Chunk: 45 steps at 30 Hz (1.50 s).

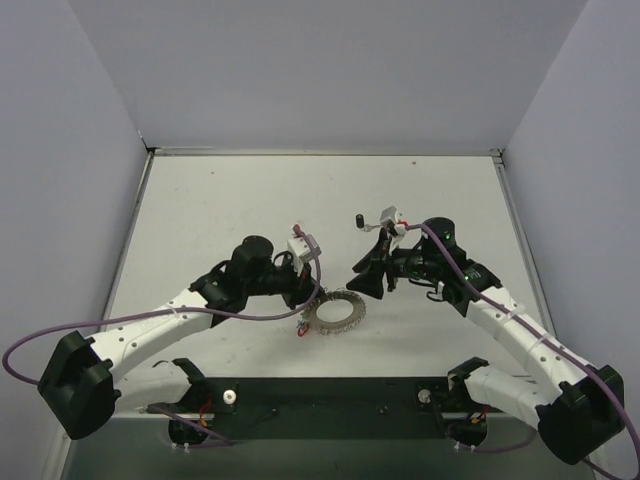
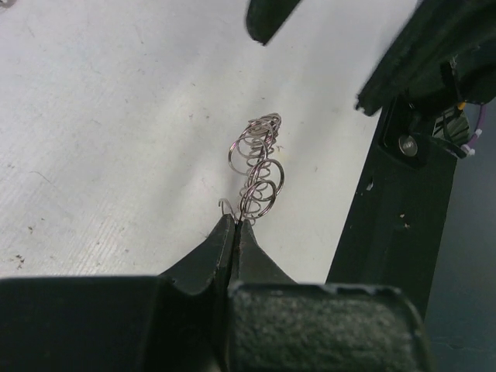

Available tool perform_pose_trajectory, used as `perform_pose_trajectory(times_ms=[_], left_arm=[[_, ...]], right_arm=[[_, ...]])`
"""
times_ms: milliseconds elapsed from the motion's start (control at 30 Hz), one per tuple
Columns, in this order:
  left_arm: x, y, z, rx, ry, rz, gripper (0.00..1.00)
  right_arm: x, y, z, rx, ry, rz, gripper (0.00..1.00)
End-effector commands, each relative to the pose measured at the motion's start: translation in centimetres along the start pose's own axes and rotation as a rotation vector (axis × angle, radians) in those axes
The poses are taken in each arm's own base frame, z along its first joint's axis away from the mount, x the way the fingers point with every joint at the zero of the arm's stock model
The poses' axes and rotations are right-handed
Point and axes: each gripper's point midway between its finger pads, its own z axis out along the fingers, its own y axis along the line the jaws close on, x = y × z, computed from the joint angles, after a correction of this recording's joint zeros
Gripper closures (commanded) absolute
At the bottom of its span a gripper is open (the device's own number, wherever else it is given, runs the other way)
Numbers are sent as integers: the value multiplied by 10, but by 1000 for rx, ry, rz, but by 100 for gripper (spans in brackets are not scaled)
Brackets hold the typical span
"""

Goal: Put the keys on the keyring

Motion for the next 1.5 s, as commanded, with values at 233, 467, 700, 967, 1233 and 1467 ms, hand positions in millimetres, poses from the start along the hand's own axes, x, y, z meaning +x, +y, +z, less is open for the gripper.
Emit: perform_pose_trajectory(times_ms=[233, 467, 700, 967, 1233, 1467], left_arm=[[-27, -36, -12, 119, -73, 266, 100], [-33, -52, -16, 187, -124, 359, 100], [-33, -60, -17, 215, -126, 397, 100], [-40, -63, -21, 212, -154, 411, 100], [-46, -67, -23, 228, -180, 411, 100], [-48, -70, -22, 243, -185, 405, 100]], right_arm=[[-9, 10, 11, -169, 47, -59, 48], [-11, 27, 16, -269, 60, -62, 50], [-10, 42, 23, -358, 106, -60, 59], [-3, 56, 23, -442, 137, -63, 62], [1, 63, 24, -467, 152, -55, 62], [4, 60, 29, -438, 170, -56, 65]])
